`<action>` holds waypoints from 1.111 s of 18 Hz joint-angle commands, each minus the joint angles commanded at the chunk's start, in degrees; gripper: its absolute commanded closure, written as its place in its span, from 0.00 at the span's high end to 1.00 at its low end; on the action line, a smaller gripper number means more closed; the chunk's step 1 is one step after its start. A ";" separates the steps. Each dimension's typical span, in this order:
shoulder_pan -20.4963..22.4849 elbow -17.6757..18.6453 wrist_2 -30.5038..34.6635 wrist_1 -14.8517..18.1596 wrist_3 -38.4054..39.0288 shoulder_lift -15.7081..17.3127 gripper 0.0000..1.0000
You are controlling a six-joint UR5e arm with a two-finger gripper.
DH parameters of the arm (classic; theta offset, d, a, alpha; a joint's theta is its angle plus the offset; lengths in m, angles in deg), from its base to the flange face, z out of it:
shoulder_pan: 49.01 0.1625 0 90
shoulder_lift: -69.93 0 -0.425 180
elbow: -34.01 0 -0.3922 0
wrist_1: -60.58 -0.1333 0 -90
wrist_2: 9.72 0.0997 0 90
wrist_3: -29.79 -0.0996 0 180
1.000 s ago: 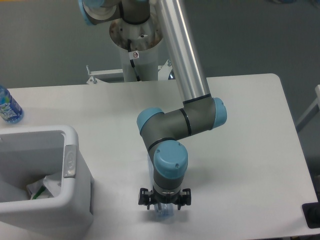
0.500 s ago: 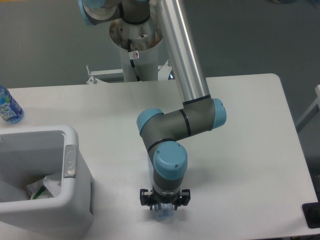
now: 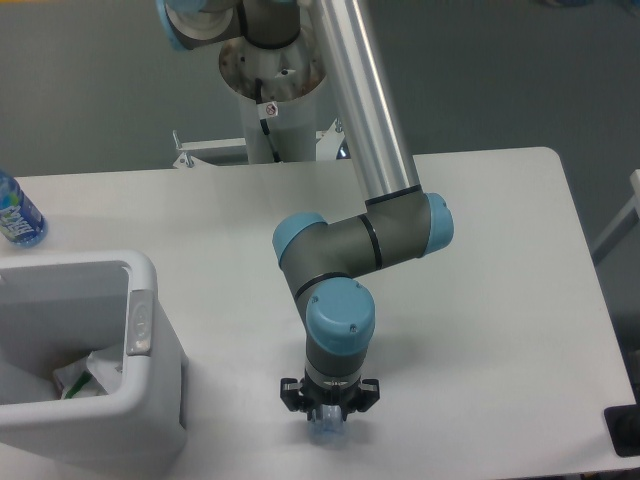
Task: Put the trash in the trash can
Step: 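Lift the bottle upright and carry it toward the white bin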
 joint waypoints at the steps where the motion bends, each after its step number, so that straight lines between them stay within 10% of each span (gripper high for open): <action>1: 0.00 0.00 0.00 0.00 -0.09 0.09 0.49; 9: 2.54 -1.49 -1.84 0.09 -0.35 5.35 0.50; 20: 6.42 -13.35 -15.72 -6.40 9.30 11.34 0.50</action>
